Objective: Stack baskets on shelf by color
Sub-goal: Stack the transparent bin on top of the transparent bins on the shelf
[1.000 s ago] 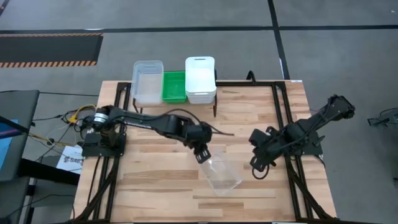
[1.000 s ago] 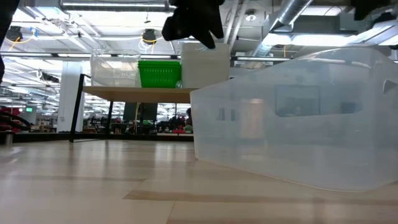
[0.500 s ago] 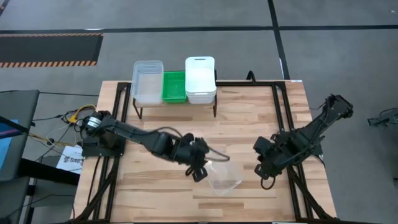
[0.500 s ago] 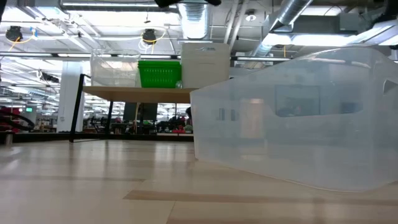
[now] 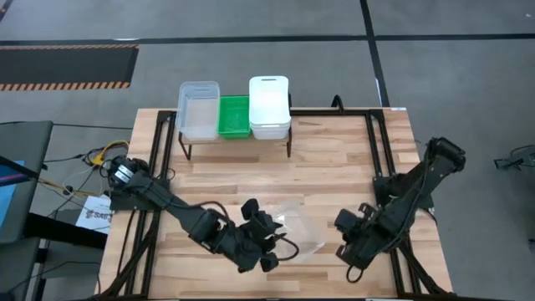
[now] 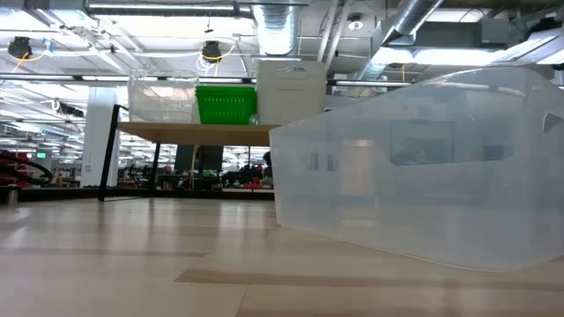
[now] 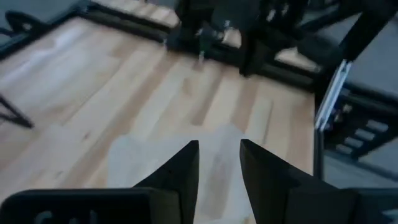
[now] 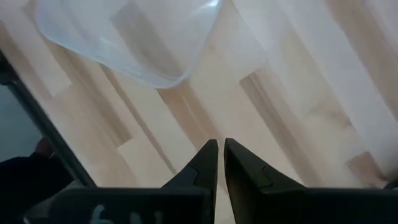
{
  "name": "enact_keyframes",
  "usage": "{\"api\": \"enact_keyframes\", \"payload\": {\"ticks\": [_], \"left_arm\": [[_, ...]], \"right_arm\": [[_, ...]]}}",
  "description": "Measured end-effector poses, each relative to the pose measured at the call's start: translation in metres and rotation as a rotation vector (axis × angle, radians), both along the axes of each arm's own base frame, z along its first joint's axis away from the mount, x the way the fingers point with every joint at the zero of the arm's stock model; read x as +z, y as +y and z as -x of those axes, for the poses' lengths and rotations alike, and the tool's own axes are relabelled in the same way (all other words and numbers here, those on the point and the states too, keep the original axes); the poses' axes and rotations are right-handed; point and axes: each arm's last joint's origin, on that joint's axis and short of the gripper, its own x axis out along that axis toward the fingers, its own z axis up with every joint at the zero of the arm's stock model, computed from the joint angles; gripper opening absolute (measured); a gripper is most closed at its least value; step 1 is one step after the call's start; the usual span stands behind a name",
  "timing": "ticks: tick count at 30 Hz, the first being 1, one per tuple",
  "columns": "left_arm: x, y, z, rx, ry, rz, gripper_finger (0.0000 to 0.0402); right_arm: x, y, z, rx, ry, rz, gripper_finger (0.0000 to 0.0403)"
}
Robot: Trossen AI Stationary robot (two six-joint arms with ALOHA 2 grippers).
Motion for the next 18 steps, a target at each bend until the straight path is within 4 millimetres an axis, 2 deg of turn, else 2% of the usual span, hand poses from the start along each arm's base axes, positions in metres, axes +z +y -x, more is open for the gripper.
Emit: {"api": "enact_keyframes", "payload": {"ticks": [2,5,10,13,18], "left_arm": [[-0.01,-0.008,-0.008,0.004,-0.022,0.002,0.0103],[-0.036,-0.021,-0.02,-0.026,0.003,0.0,0.0103],[-0.072,-0.031,-0.037,-0.081,0.066,0.02,0.0103],[-0.093,-0.025,-0.038,-0.049,0.173,0.028,0.0103],[-0.109,-0.002,-0.022,0.084,0.426,-0.051,0.0103]], "right_arm": [[-0.008,0.007,-0.001,-0.019,0.02,0.014,0.0052],[-0.017,0.016,0.0,-0.036,0.04,0.03,0.0052],[-0.02,0.024,0.007,-0.073,0.037,0.019,0.0052],[-0.019,0.026,0.009,-0.083,0.03,0.018,0.0052],[-0.019,0.027,0.007,-0.106,0.015,-0.006,0.0052]]}}
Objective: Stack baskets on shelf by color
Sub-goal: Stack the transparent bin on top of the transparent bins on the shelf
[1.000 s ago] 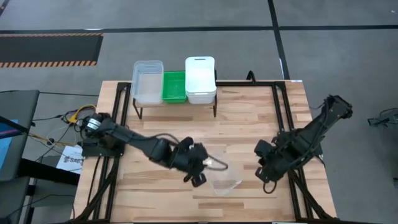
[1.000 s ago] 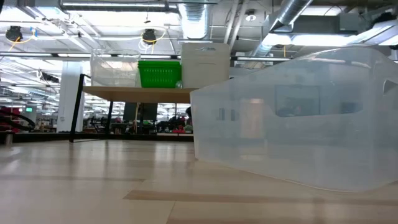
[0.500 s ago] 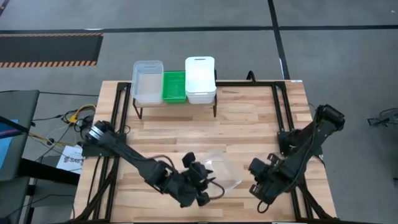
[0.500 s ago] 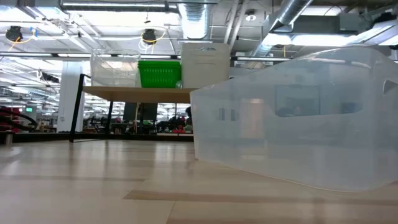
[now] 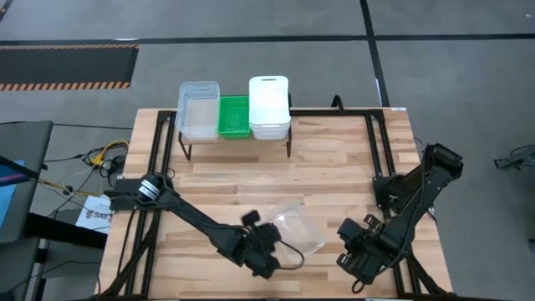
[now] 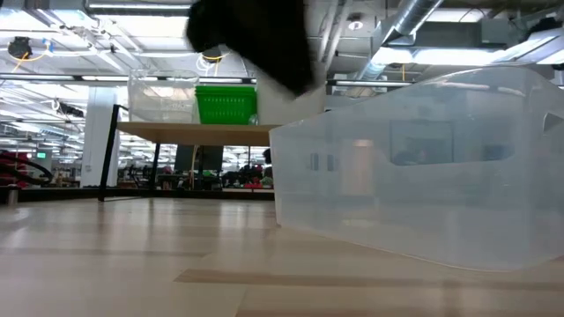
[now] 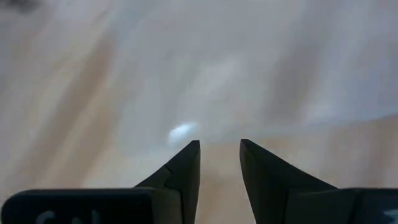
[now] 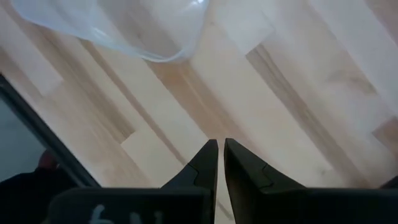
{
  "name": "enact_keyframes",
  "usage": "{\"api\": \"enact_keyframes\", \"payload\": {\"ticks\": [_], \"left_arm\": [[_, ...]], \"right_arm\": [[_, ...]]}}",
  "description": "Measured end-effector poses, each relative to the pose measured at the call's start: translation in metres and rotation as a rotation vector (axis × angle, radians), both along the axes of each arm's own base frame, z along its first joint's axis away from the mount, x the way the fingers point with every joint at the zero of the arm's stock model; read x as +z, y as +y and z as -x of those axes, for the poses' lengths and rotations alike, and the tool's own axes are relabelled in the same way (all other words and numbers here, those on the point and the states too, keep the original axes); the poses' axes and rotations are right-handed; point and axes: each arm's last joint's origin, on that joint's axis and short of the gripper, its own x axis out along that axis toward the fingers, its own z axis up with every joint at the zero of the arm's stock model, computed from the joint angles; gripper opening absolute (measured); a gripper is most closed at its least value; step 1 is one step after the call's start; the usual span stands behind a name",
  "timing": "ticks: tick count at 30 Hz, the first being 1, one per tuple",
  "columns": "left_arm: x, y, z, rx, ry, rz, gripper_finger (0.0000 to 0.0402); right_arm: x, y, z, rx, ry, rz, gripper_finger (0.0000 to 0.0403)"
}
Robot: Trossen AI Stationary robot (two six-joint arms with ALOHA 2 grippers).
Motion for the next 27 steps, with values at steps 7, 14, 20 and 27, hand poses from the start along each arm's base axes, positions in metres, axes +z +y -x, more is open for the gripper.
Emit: {"api": "enact_keyframes", "payload": {"ticks": [7,14,20,27], "left_arm": [[-0.004,0.029,0.028,0.183,0.249,-0.199,0.0103],[0.036,0.035,0.051,0.378,0.063,-0.189,0.0103],[0.073,0.004,0.038,0.397,-0.483,-0.016,0.0103],[0.035,0.006,-0.016,0.261,-0.505,-0.041,0.0103]], "right_arm": [[0.001,0.004,-0.003,0.001,-0.032,-0.039,0.0052],[0.001,0.004,-0.005,0.001,-0.064,-0.029,0.0052],[0.002,0.004,-0.009,0.016,-0.137,0.0,0.0052],[0.002,0.002,-0.011,0.023,-0.134,0.009,0.0052]]}}
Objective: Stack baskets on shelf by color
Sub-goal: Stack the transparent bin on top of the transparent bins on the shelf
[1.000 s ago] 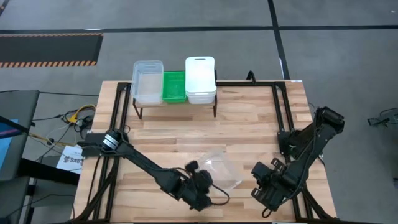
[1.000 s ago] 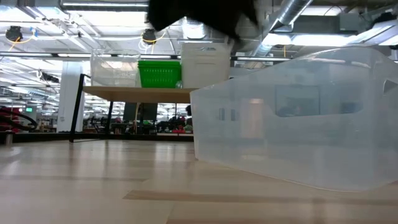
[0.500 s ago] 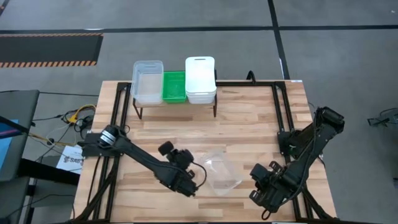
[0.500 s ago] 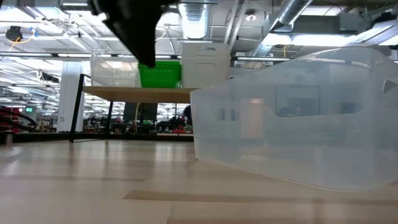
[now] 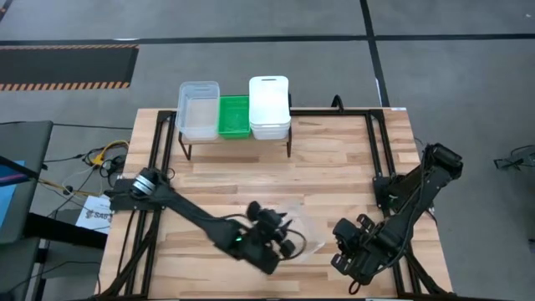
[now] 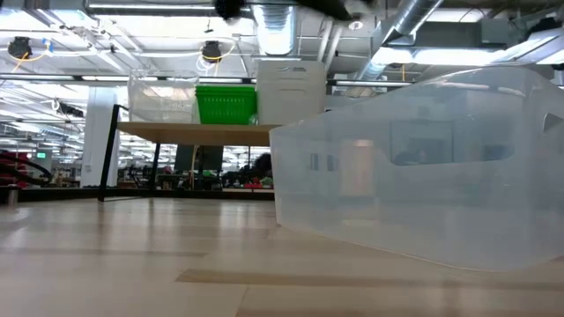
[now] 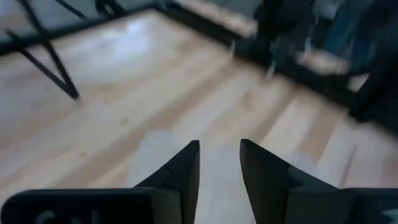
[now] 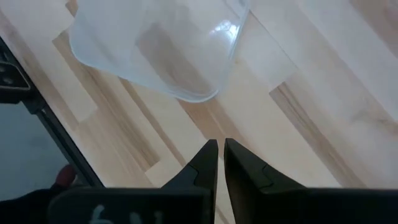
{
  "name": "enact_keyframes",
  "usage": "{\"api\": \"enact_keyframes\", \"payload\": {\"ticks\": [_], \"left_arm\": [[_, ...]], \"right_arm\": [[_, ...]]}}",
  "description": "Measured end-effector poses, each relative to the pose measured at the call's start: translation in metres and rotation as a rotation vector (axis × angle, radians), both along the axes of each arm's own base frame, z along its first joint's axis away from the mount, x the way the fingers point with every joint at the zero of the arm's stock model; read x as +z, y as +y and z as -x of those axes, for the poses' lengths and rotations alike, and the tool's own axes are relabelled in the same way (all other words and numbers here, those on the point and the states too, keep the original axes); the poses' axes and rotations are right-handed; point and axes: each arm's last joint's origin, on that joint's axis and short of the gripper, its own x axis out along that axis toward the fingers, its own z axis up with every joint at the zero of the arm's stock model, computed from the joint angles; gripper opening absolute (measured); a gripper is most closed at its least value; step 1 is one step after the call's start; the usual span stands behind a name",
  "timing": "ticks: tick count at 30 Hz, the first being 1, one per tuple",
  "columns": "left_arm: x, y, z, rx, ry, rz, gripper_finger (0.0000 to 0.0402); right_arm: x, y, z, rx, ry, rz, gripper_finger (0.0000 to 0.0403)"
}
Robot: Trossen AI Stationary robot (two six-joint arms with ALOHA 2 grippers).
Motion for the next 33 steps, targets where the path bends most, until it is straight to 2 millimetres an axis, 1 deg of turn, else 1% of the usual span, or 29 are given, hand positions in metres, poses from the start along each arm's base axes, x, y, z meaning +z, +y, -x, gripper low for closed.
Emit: {"api": "enact_keyframes", "payload": {"ticks": [4,8,10,12,15,19,21,23,25,29,33], "left_arm": [[-0.036,0.012,-0.021,-0.072,0.13,0.046,0.0103],[-0.073,0.023,-0.03,-0.146,0.319,0.084,0.0103],[-0.08,0.029,-0.025,-0.152,0.426,0.08,0.0103],[-0.08,0.036,-0.019,-0.14,0.51,0.069,0.0103],[-0.074,0.048,-0.002,-0.083,0.664,-0.016,0.0103],[-0.058,0.064,0.021,0.033,0.804,-0.168,0.0103],[-0.048,0.069,0.031,0.094,0.82,-0.206,0.0103],[-0.036,0.07,0.04,0.133,0.808,-0.195,0.0103],[-0.023,0.065,0.046,0.129,0.763,-0.163,0.0103],[0.001,0.046,0.063,0.073,0.675,-0.122,0.0103],[0.029,0.026,0.085,0.064,0.505,-0.024,0.0103]], "right_arm": [[-0.001,0.001,0.0,0.007,0.001,0.003,0.0052],[-0.001,0.0,0.0,0.003,0.002,0.002,0.0052],[-0.001,0.001,0.0,0.002,0.0,-0.001,0.0052],[-0.001,0.001,-0.001,0.002,-0.001,-0.002,0.0052],[-0.001,-0.002,-0.003,-0.011,-0.001,-0.002,0.0052],[-0.001,-0.007,-0.009,-0.033,-0.002,0.0,0.0052],[-0.001,-0.011,-0.013,-0.033,-0.002,0.005,0.0052],[0.0,-0.014,-0.018,-0.031,-0.007,0.004,0.0052],[0.0,-0.016,-0.022,-0.022,-0.017,0.001,0.0052],[0.001,-0.021,-0.03,0.019,-0.031,0.008,0.0052],[0.001,-0.022,-0.033,0.016,-0.042,-0.001,0.0052]]}}
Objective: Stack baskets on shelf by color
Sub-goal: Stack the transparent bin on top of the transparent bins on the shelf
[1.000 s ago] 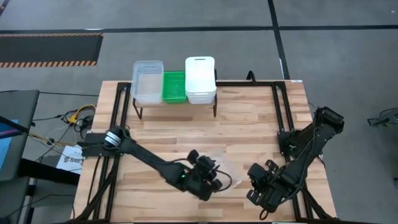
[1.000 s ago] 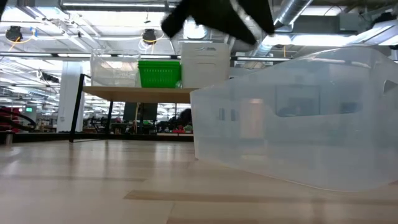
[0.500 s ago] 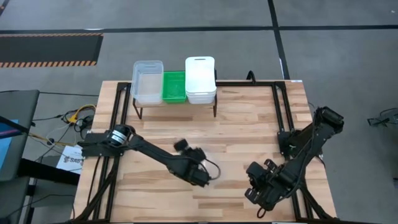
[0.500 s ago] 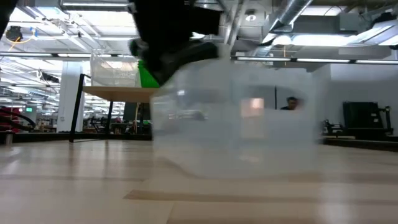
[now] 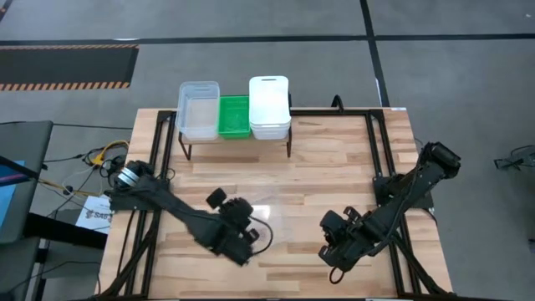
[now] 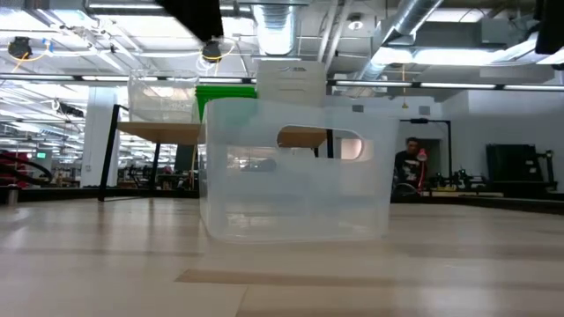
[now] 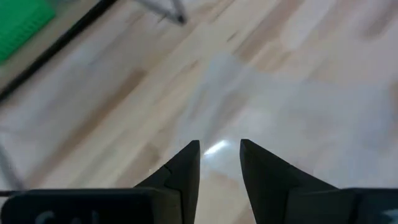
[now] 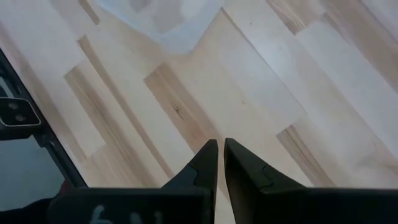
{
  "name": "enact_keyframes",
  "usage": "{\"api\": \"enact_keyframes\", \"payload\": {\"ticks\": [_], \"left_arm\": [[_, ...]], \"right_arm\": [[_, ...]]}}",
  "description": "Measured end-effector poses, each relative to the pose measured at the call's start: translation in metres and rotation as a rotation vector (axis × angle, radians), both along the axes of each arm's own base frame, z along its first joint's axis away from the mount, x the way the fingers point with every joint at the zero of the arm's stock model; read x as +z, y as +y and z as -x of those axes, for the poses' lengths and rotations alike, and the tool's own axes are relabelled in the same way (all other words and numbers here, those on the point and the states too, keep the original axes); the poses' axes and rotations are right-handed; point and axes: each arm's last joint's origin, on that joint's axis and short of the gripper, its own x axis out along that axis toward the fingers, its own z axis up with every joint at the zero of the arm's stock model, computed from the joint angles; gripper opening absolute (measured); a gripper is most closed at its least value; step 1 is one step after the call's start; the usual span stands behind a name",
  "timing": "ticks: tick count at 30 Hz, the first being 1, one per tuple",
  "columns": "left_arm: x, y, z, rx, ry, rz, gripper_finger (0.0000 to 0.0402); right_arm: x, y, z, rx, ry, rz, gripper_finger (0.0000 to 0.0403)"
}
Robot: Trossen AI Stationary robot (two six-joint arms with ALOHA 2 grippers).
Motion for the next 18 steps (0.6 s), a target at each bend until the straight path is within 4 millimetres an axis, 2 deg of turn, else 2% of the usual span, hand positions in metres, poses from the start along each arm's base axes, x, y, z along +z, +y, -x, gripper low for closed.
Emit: {"api": "enact_keyframes", "payload": {"ticks": [2,5,9,12,15,18], "left_arm": [[0.008,-0.012,0.006,-0.029,-0.088,0.022,0.0105],[0.012,-0.029,0.004,-0.141,-0.135,0.053,0.0122],[0.007,-0.043,-0.016,-0.307,-0.171,0.103,0.017],[-0.006,-0.046,-0.037,-0.42,-0.157,0.082,0.0213],[-0.027,-0.043,-0.054,-0.431,-0.12,0.054,0.0246],[-0.054,-0.037,-0.067,-0.428,-0.041,0.087,0.0262]], "right_arm": [[0.0,0.001,0.001,0.01,0.002,0.004,0.0052],[0.0,0.001,0.001,0.011,0.004,0.003,0.0052],[0.0,0.001,0.0,0.011,-0.002,-0.006,0.0052],[0.0,0.001,0.0,0.011,0.0,-0.005,0.0052],[0.0,0.002,0.001,0.012,0.008,-0.023,0.0052],[0.0,0.005,0.003,0.025,0.014,-0.03,0.0052]]}}
